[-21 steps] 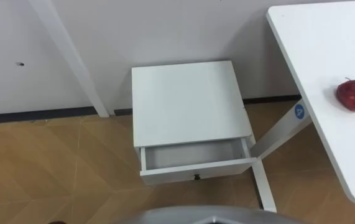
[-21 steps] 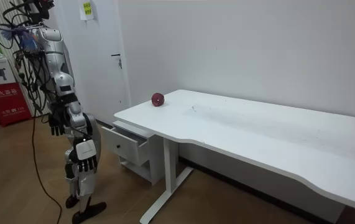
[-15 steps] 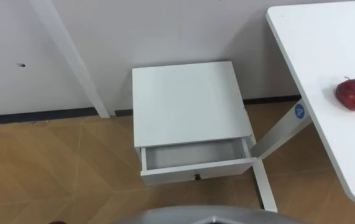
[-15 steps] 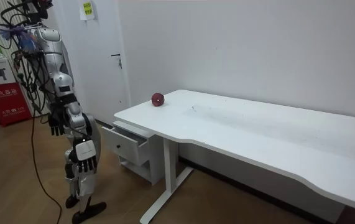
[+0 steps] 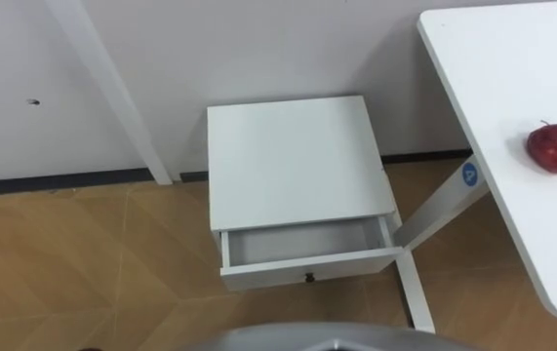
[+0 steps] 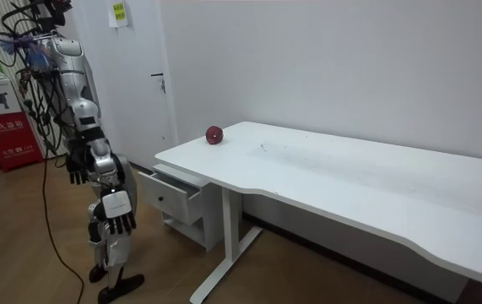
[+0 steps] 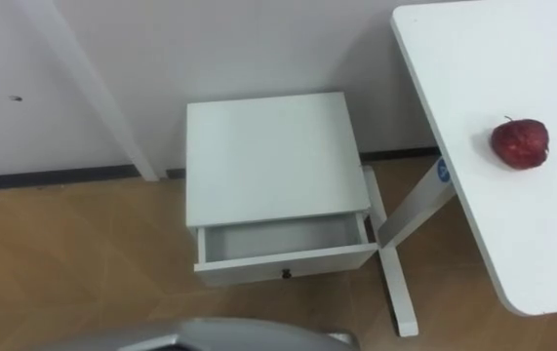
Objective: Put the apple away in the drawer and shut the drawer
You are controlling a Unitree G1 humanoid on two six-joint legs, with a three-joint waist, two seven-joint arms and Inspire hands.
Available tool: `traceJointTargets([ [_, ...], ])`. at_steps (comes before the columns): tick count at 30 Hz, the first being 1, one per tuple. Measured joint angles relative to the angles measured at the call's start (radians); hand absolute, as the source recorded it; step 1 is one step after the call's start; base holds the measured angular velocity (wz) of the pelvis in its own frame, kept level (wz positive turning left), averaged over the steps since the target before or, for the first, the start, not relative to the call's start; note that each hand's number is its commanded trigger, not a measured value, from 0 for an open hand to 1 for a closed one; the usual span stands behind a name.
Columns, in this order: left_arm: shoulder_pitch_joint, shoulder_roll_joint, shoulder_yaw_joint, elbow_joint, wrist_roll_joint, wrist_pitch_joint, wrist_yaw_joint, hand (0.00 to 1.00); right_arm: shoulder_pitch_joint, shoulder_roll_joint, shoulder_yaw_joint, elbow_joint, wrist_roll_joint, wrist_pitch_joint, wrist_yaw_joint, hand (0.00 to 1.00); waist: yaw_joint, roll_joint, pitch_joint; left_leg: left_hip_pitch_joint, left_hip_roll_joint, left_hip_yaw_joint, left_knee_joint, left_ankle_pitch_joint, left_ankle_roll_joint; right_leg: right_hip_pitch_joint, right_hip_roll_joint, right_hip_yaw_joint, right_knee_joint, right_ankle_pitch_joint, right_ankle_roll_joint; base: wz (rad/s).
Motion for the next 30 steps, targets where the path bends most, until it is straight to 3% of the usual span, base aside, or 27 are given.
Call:
traceJointTargets([
  [2, 0.002, 0.0, 0.042, 0.002, 0.001, -0.007, 0.002, 0.0, 0.003, 0.002, -0.091, -0.003, 0.08, -0.001, -0.026, 0.0, -0.003, 0.0, 0.0014, 0.001, 0.001, 0.007, -0.001, 0.0, 0.0, -0.001, 0.001, 0.007, 0.0, 0.0, 0.0, -0.08],
  [3, 0.002, 0.0, 0.069, 0.002, 0.001, -0.01, 0.012, 0.0, 0.009, 0.002, -0.144, -0.005, 0.191, -0.008, -0.049, 0.0, -0.008, -0.001, 0.0025, 0.001, 0.001, 0.011, -0.003, 0.0, 0.0, -0.002, 0.007, 0.011, -0.001, 0.0, 0.0, -0.09],
  [6, 0.002, 0.001, 0.111, 0.0, 0.001, -0.02, 0.051, 0.0, 0.011, 0.002, -0.229, -0.021, 0.476, -0.03, -0.094, 0.0, -0.02, -0.003, 0.0033, 0.001, 0.002, 0.017, -0.01, 0.0, 0.0, -0.003, 0.008, 0.017, 0.0, 0.001, -0.001, -0.07],
  [12, 0.008, 0.006, 0.194, 0.001, -0.004, -0.066, 0.097, 0.0, 0.012, 0.0, -0.394, -0.077, 0.799, -0.075, -0.174, 0.0, -0.032, -0.008, -0.0003, 0.006, 0.001, 0.03, -0.009, 0.0, 0.0, -0.011, 0.01, 0.043, 0.0, 0.003, 0.001, -0.07],
  [16, 0.04, 0.019, 0.212, -0.002, -0.038, -0.077, 0.112, 0.0, 0.012, -0.001, -0.467, -0.165, 0.912, -0.093, -0.256, 0.0, -0.044, -0.017, -0.0026, 0.001, 0.001, 0.029, -0.004, 0.0, 0.0, -0.02, 0.011, 0.064, 0.003, 0.003, 0.001, -0.16],
  [20, 0.059, 0.044, 0.211, -0.023, -0.04, -0.083, 0.129, 0.0, 0.011, -0.016, -0.485, -0.245, 0.989, -0.146, -0.346, 0.0, -0.063, -0.026, -0.0046, -0.011, 0.003, 0.027, -0.005, -0.001, 0.0, -0.031, 0.014, 0.064, 0.007, 0.004, -0.001, 0.0],
  [25, 0.068, 0.045, 0.211, -0.06, -0.04, -0.096, 0.135, 0.0, 0.009, -0.028, -0.518, -0.355, 1.014, -0.16, -0.447, 0.0, -0.073, -0.027, -0.0097, -0.014, 0.004, 0.032, -0.007, 0.0, 0.0, -0.044, 0.014, 0.068, 0.018, 0.006, -0.001, -0.05],
  [30, 0.083, 0.045, 0.211, -0.107, -0.039, -0.124, 0.154, 0.0, 0.013, -0.044, -0.519, -0.571, 0.996, -0.214, -0.586, 0.0, -0.076, -0.026, -0.0103, -0.014, 0.003, 0.048, -0.006, 0.0, 0.0, -0.049, 0.016, 0.08, 0.017, 0.01, -0.002, -0.1],
])
